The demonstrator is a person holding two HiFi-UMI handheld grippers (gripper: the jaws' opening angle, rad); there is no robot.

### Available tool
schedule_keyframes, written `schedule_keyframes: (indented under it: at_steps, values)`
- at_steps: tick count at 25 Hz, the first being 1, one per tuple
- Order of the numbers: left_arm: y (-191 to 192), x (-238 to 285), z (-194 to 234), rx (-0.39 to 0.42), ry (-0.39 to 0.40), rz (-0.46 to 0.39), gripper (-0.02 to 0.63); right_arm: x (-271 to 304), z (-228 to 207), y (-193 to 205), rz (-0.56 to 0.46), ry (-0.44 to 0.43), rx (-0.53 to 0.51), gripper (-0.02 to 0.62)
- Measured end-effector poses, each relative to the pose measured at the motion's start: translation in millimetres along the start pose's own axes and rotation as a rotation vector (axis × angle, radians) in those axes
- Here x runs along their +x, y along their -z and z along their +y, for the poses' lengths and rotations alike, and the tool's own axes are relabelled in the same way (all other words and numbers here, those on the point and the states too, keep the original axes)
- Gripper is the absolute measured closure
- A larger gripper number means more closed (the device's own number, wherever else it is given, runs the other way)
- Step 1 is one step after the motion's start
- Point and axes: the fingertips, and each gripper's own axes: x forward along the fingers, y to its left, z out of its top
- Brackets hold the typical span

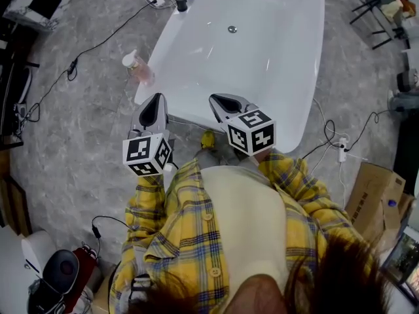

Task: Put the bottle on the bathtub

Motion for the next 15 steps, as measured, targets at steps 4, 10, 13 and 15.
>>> schedule_keyframes:
  at_steps: [4, 10, 13, 15]
  values:
    - [0.6, 5.4, -16.7, 0.013, 0.053, 0.033, 0.598, -5.0, -5.9, -6.9, -0.028, 0.019, 0.012, 0.58]
    - [8.4, 10.9, -40.0, 0.03, 0.125, 0.09, 0.598, -17.8, -19.7, -13.6, -0.069, 0.061, 0.03, 0.581]
    - [10.9, 13.3, -47.8, 0.034, 0.149, 0.111, 0.6, -22.7, -25.9, -16.1, -0.086, 0.082, 0.045, 0.581]
    - [10.9, 14.5, -52.2, 0.036, 0.162, 0.117, 0.599, -25.0, -28.5, -17.4, -0.093, 0.091, 0.046, 0.581]
